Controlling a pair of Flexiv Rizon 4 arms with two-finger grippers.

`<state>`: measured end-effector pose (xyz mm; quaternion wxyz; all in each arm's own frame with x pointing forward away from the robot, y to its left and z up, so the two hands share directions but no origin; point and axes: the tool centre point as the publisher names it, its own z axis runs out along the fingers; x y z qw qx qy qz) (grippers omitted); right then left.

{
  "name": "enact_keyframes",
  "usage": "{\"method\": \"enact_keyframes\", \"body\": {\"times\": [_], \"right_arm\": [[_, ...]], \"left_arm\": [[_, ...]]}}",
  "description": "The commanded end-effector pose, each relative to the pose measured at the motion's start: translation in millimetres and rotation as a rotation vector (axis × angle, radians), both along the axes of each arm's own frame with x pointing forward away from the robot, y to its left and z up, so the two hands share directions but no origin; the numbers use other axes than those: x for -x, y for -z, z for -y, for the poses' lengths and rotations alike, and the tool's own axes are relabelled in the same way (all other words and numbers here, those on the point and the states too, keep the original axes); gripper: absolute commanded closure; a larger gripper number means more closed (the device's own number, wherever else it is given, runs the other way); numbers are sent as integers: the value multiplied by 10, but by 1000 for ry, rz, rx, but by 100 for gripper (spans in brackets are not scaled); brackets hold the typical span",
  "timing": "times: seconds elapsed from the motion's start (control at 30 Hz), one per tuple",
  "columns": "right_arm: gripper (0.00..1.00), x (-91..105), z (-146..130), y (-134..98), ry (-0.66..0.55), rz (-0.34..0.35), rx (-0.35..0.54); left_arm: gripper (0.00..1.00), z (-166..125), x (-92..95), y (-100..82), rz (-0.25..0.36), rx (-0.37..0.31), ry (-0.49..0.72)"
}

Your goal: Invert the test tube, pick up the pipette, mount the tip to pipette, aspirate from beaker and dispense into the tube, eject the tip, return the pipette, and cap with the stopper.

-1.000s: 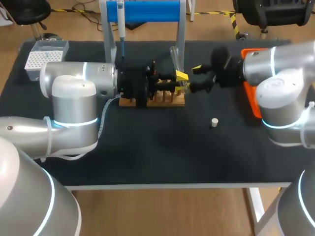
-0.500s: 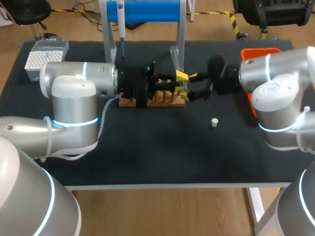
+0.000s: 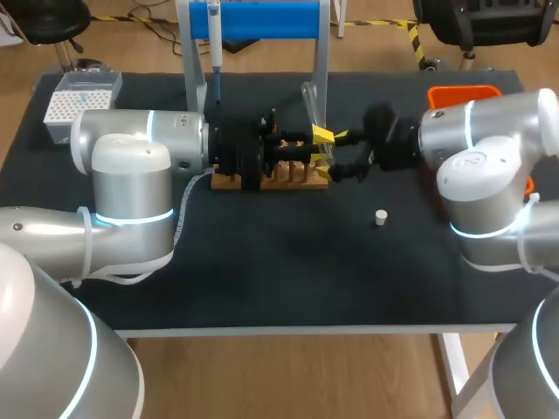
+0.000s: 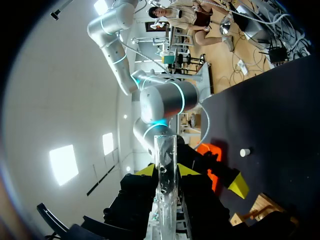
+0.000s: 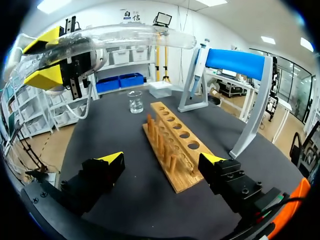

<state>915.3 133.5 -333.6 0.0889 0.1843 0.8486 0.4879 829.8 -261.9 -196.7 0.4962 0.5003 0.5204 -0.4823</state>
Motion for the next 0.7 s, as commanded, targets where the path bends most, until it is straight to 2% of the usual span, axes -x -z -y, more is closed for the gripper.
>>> {"method": "enact_keyframes", "body": {"times": [0.03, 0.7], "right_arm": [[0, 0, -22, 27, 7, 0, 6], [0, -7, -9, 35, 28, -12, 10]], "left_arm": [[100, 0, -5, -4, 1, -1, 1], [100, 0, -5, -4, 1, -1, 1]]}}
